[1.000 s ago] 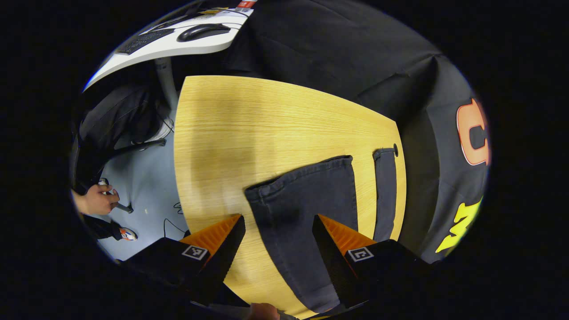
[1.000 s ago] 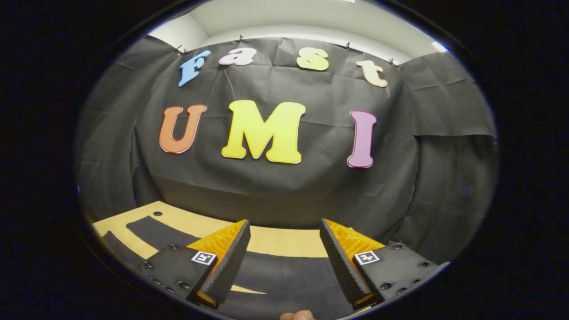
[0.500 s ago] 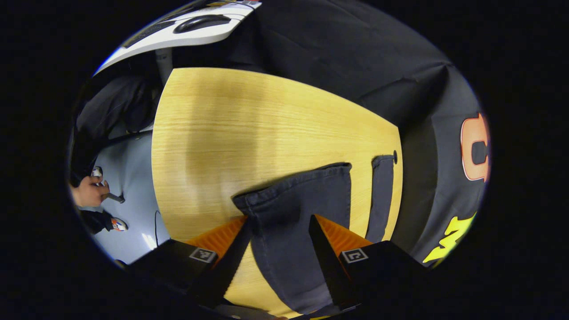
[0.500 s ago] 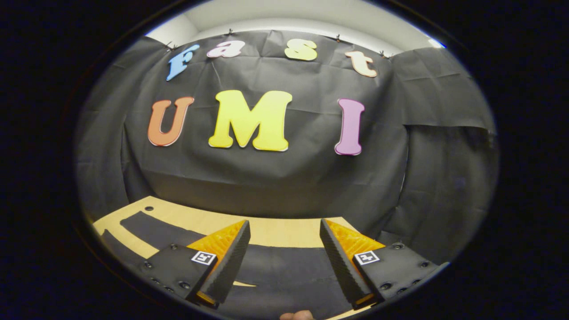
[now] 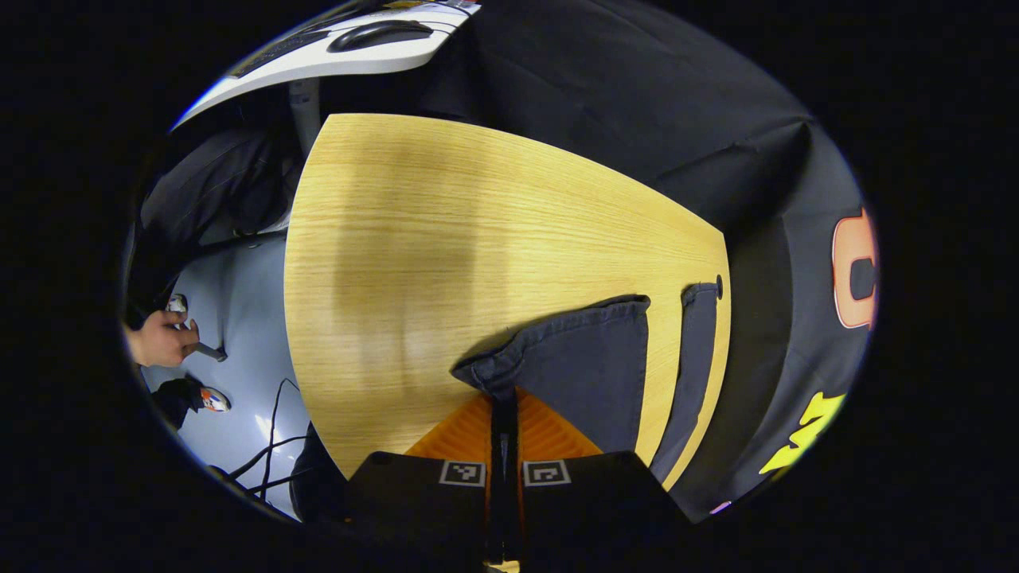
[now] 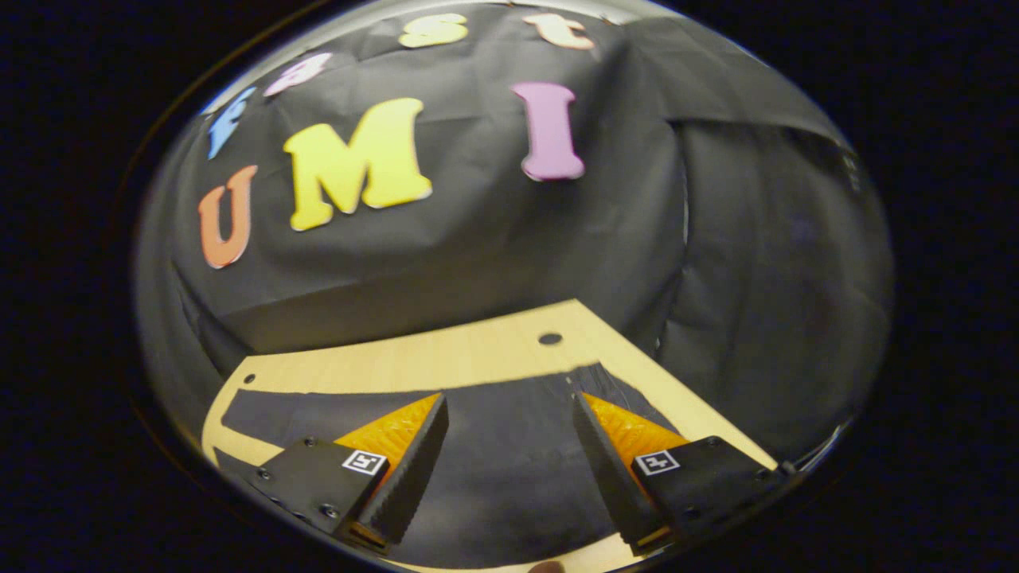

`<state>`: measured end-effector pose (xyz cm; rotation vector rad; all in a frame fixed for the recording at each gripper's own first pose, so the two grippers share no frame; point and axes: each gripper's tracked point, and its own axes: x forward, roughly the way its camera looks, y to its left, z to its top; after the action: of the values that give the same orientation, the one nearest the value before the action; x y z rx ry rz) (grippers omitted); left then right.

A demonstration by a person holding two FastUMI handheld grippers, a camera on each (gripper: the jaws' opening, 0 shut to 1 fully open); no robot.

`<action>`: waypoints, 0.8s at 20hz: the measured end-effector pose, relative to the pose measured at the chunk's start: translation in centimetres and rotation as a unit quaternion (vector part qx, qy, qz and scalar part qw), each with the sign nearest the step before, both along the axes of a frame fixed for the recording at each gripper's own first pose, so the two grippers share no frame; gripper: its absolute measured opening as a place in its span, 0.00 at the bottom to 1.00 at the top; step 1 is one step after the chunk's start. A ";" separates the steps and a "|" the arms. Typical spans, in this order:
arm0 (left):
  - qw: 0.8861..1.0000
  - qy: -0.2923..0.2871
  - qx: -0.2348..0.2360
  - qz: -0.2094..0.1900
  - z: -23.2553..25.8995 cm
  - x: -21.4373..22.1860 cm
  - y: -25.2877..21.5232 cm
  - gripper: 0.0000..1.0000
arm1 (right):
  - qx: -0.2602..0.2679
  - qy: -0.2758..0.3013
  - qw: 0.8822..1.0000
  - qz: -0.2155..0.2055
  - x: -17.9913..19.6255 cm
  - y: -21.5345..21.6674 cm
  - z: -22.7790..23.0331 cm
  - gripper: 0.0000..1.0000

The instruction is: Grasp the waist and the cuffs of the jeans and fold them to make the two legs overlap; first hold the waist and fold one-third of the jeans toward the cuffs, then hold the cuffs and fold the remaining one-third in the same direction to finish folding.

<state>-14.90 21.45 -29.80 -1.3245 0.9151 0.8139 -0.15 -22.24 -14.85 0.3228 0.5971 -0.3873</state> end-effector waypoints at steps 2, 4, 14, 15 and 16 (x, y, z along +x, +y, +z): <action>1.000 -0.003 -0.002 -0.001 0.0 0.0 0.0 0.03 | 0.061 0.052 0.995 -0.058 -2.0 -3.6 -3.0 0.98; 1.000 -0.004 -0.004 0.002 0.0 0.0 0.0 0.03 | 0.097 0.104 0.984 -0.112 -4.5 -7.2 -5.7 0.99; 1.000 0.002 -0.008 0.003 0.0 0.2 0.1 0.03 | 0.223 0.252 0.921 -0.195 -12.0 -8.9 -14.7 0.92; 1.000 0.002 -0.008 0.004 0.0 0.2 0.1 0.03 | 0.232 0.253 0.919 -0.194 -11.5 -8.6 -15.1 0.92; 1.000 0.003 -0.009 0.006 0.0 0.2 0.1 0.03 | 0.225 0.258 0.919 -0.195 -11.5 -8.8 -15.0 0.92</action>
<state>-14.67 21.54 -29.82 -1.3448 0.9219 0.8201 -11.61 -31.05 -29.89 0.8019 1.1530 -0.7315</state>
